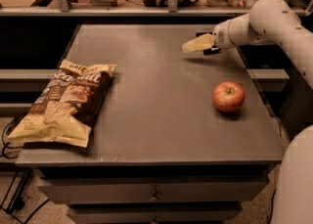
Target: Move rxbar chocolate near brown chip bag
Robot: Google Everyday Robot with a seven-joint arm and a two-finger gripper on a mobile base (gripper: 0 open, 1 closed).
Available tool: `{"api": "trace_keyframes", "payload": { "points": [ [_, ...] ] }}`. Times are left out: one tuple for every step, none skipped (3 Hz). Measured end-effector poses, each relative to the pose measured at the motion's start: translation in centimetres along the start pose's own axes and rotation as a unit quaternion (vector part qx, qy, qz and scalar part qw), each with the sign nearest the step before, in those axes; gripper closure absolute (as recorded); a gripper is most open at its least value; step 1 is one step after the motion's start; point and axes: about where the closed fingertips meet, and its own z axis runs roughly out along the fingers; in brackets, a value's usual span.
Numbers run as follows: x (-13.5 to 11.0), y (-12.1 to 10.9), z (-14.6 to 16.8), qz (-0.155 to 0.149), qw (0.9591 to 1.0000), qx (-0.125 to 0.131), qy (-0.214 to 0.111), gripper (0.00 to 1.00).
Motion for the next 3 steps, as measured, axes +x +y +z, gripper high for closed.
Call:
{"api": "trace_keyframes", "payload": {
  "points": [
    [0.93, -0.17, 1.46, 0.019, 0.9998, -0.008, 0.008, 0.18],
    [1.24, -0.27, 1.75, 0.021, 0.9997, -0.007, 0.014, 0.41],
    [0.80, -0.24, 1.45, 0.021, 0.9997, -0.007, 0.014, 0.64]
  ]
}}
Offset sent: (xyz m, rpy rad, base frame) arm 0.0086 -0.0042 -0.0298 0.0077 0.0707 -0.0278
